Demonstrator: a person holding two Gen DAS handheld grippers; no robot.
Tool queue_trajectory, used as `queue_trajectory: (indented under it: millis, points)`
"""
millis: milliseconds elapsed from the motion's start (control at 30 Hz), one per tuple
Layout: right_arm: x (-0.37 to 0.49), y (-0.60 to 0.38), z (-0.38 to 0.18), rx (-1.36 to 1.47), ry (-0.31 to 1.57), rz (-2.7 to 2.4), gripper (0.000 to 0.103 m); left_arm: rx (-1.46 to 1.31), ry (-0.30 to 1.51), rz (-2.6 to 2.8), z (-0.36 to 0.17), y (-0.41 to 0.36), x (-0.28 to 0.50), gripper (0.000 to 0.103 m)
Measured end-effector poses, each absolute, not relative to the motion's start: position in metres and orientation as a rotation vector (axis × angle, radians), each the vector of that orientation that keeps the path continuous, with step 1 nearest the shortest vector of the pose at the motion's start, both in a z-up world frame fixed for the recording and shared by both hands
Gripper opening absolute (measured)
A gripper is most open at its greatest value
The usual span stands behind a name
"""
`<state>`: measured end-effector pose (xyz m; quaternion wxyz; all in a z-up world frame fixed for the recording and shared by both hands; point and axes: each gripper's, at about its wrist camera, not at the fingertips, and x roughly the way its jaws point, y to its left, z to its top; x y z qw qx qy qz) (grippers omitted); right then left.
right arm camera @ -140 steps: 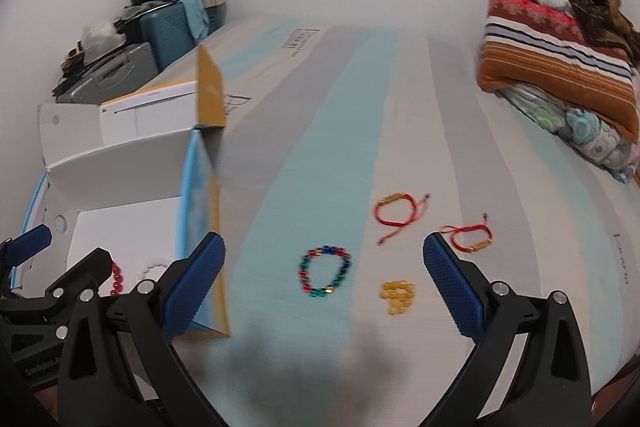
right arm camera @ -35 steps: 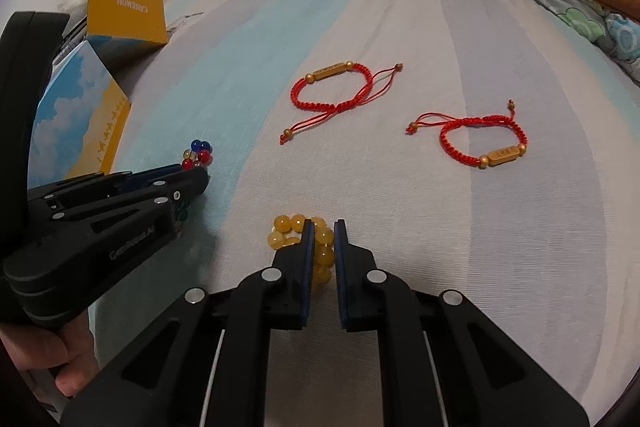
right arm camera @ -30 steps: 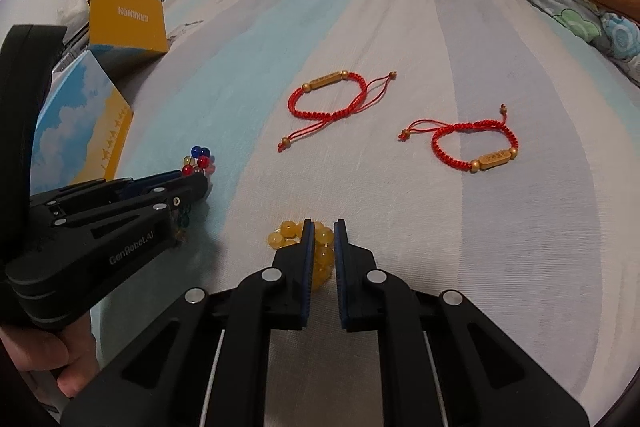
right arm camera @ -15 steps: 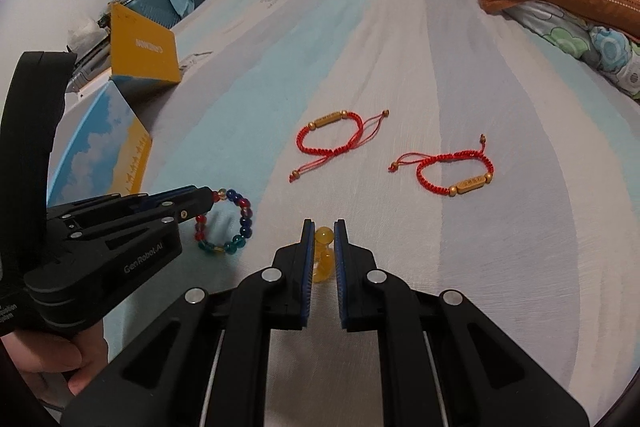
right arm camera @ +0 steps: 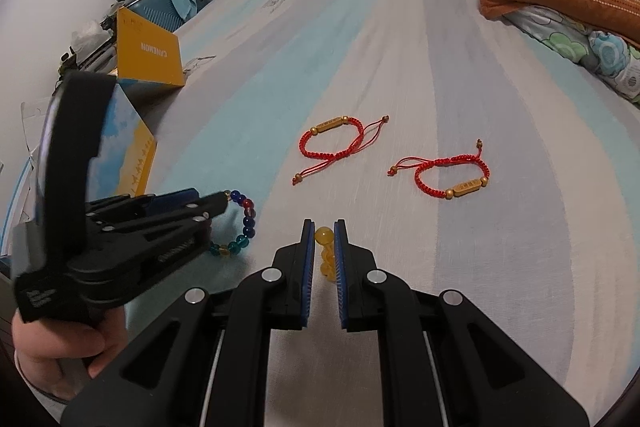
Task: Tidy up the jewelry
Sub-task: 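Lift both held bracelets and carry them over the white cardboard box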
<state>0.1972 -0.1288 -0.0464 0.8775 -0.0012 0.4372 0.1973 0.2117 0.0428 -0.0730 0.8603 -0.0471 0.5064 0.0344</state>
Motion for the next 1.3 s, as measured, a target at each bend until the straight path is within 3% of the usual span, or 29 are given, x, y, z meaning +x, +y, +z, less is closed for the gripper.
queue_trajectory:
  millis: [333,400,433,467,1300]
  points:
    - [0.198,-0.13,-0.047,-0.002,0.915,0.409,0.009,-0.061,1.105,0.099,-0.093,0.043,0.218,0.033]
    - [0.198,-0.13,-0.047,-0.002,0.914,0.409,0.009,-0.057,1.103,0.094,-0.092,0.042,0.217,0.026]
    - [0.198,-0.131,-0.047,-0.002,0.913,0.409,0.009,-0.068,1.105,0.085,-0.091,0.042,0.217,0.012]
    - [0.198,-0.13,-0.047,-0.002,0.912,0.408,0.009,-0.075,1.108,0.079,-0.091,0.044,0.217,0.009]
    - [0.19,-0.133,-0.034,0.008,0.873,0.406,0.009,-0.125,1.0,-0.041,-0.04,0.027,0.191,0.009]
